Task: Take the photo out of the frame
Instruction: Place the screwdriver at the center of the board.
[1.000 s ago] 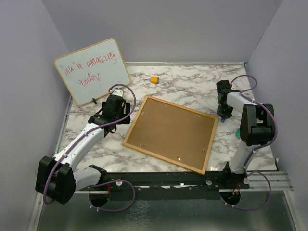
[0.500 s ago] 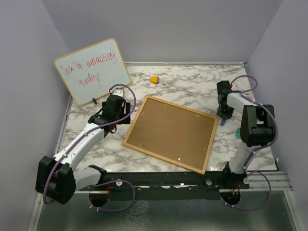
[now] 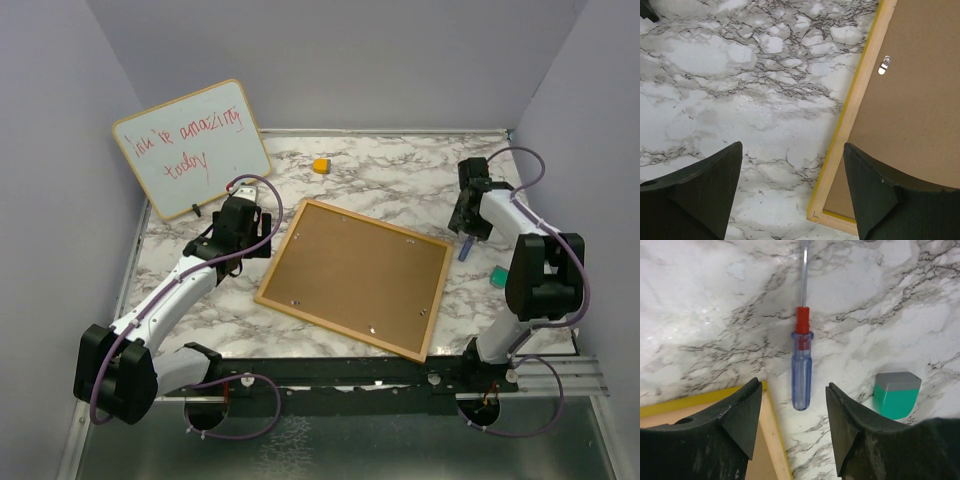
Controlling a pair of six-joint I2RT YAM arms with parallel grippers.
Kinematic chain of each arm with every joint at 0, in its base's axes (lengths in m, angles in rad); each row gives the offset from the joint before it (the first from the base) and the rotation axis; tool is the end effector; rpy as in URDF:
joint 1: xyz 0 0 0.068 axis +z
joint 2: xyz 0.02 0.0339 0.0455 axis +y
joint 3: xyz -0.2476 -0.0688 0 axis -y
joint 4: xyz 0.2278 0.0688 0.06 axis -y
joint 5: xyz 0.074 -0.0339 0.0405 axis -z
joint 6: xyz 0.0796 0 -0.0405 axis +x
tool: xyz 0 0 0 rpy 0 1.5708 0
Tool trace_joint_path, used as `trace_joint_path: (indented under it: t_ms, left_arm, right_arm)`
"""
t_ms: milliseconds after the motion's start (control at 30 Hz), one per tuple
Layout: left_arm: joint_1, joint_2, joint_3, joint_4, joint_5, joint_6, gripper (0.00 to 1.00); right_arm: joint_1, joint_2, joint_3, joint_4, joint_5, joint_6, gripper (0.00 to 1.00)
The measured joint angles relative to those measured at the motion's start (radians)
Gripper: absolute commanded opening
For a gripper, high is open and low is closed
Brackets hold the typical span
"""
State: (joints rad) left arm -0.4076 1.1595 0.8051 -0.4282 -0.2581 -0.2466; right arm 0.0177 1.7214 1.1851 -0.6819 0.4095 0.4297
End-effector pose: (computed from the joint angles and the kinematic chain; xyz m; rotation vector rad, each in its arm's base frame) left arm 0.2491 -0.0854 0.2112 0.0617 2.3203 -0.0249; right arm 0.3349 -0.0258 0.1555 0.6446 2.6007 -0.4363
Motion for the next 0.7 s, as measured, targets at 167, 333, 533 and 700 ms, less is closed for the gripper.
trace_joint_path:
  t_ms: [167, 333, 533, 700]
  left_arm:
    - [0.0, 0.0, 0.0, 0.0, 0.035, -0.021, 0.95]
    - [0.0, -0.041, -0.044, 0.011, 0.132, -0.18, 0.96]
    - [0.0, -0.177, -0.179, 0.017, 0.232, -0.392, 0.96]
    - [-0.002, -0.293, -0.293, 0.02, 0.296, -0.563, 0.96]
  right_arm:
    - [0.001, -0.067, 0.024, 0.011, -0.14, -0.048, 0.59]
    - [0.064, -0.078, 0.047, 0.044, -0.315, -0.126, 0.6]
    - [0.242, -0.007, 0.132, 0.08, -0.388, -0.214, 0.6]
    - [0.304, 0.065, 0.155, 0.101, -0.431, -0.273, 0.6]
